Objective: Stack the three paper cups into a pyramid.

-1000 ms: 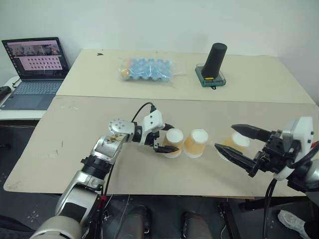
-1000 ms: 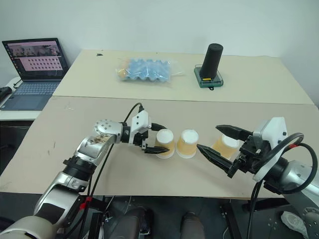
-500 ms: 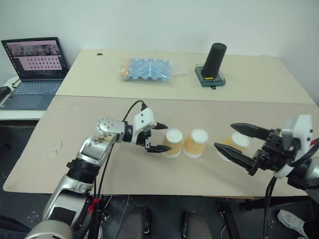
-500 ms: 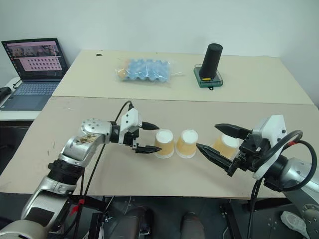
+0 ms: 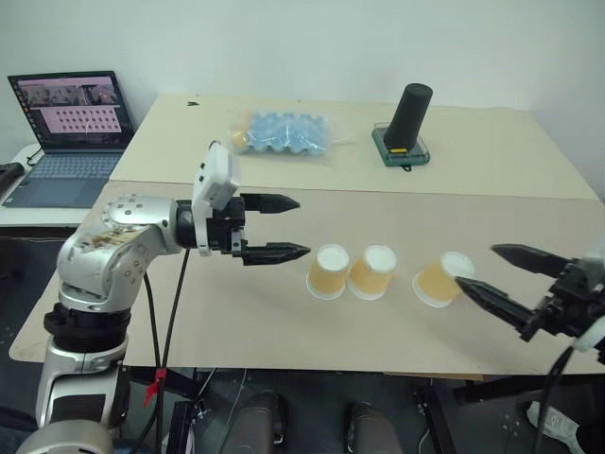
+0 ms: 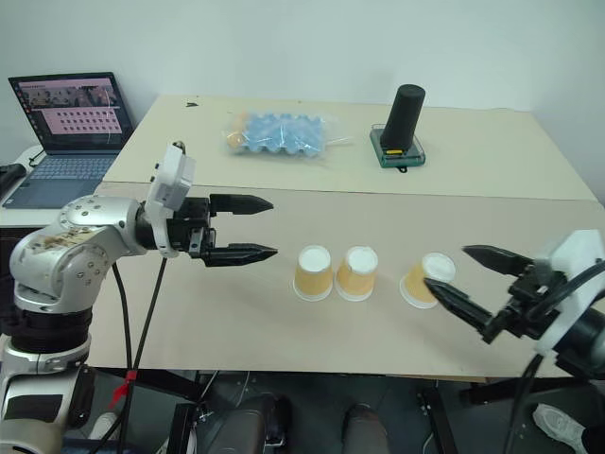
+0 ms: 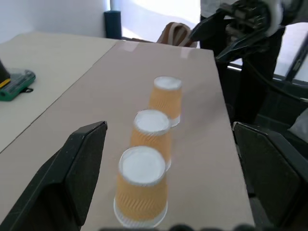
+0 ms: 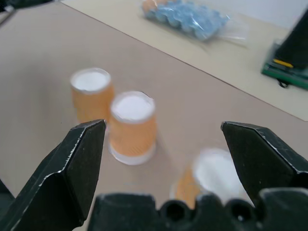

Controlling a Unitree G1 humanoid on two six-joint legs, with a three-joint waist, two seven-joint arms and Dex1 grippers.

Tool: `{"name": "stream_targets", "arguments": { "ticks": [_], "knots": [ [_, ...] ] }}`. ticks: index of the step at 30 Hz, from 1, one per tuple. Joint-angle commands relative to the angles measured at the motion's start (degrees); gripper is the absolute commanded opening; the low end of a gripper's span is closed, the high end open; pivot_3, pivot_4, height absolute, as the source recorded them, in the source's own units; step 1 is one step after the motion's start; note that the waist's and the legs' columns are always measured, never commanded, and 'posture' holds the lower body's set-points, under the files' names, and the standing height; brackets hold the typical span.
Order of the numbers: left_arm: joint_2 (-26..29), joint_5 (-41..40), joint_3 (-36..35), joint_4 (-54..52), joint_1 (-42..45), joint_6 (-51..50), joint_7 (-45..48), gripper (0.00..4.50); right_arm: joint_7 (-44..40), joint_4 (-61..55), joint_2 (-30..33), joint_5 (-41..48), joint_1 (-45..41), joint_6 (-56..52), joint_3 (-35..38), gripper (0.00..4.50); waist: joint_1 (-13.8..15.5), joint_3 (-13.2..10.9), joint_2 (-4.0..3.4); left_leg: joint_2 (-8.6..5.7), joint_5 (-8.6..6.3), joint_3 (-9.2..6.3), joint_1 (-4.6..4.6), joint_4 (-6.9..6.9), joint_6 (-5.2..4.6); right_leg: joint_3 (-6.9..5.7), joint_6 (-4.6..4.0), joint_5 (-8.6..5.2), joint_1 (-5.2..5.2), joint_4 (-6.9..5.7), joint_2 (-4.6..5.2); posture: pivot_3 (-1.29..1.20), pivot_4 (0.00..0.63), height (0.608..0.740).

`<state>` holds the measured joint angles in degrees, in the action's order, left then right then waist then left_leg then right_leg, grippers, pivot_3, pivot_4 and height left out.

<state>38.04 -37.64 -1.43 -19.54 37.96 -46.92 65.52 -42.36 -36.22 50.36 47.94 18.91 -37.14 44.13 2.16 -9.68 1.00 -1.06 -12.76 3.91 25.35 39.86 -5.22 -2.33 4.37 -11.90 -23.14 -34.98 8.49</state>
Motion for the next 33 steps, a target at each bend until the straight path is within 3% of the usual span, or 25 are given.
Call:
{"name": "stream_targets", "arguments": {
  "ticks": [1, 9, 19, 27, 33],
  "knots": [
    [1.4, -1.4, 1.0, -1.8, 0.4, -0.1, 0.6, 4.47, -1.6, 3.6, 0.1, -4.2, -0.8, 3.5, -0.7, 4.50, -0.1, 0.0, -0.03, 0.00, 0.01, 0.02, 0.00, 0.00, 0.02, 0.02, 0.00, 0.00, 0.01, -0.03, 0.00, 0.00, 0.150, 0.726],
    [3.6, 1.1, 3.7, -0.1, 2.2, 2.3, 0.9, 4.47, -2.2, 9.0, -3.2, -10.7, -4.6, 7.2, -12.4, 4.50, -0.4, 0.0, -0.03, 0.04, 0.05, 0.04, -0.03, -0.03, 0.08, 0.04, -0.09, -0.07, -0.04, -0.02, -0.05, 0.00, 0.150, 0.726],
    [3.7, 3.8, 5.8, 1.5, 4.1, 5.7, 0.9, 4.47, -1.7, 12.6, -7.5, -11.3, -10.9, 8.4, -17.3, 4.50, -0.2, 0.0, -0.04, 0.02, 0.04, 0.04, -0.03, -0.06, 0.07, 0.05, -0.06, -0.07, -0.05, -0.02, -0.03, 0.00, 0.150, 0.726],
    [2.9, 2.9, 5.7, 0.9, 4.1, 5.1, 0.0, 4.47, -0.7, 15.3, -8.5, -12.8, -13.2, 9.1, -17.1, 4.50, -0.1, 0.0, -0.05, 0.00, 0.04, 0.04, -0.02, -0.06, 0.06, 0.04, -0.05, -0.06, -0.05, -0.02, -0.03, 0.00, 0.150, 0.726],
    [3.1, 2.8, 5.7, 1.0, 4.0, 4.8, -0.3, 4.47, -1.0, 12.7, -7.8, -9.4, -12.7, 8.3, -11.0, 4.50, -0.1, 0.0, -0.05, 0.00, 0.04, 0.04, -0.02, -0.06, 0.07, 0.05, -0.04, -0.06, -0.02, -0.04, -0.03, 0.00, 0.150, 0.726]
  ]
}}
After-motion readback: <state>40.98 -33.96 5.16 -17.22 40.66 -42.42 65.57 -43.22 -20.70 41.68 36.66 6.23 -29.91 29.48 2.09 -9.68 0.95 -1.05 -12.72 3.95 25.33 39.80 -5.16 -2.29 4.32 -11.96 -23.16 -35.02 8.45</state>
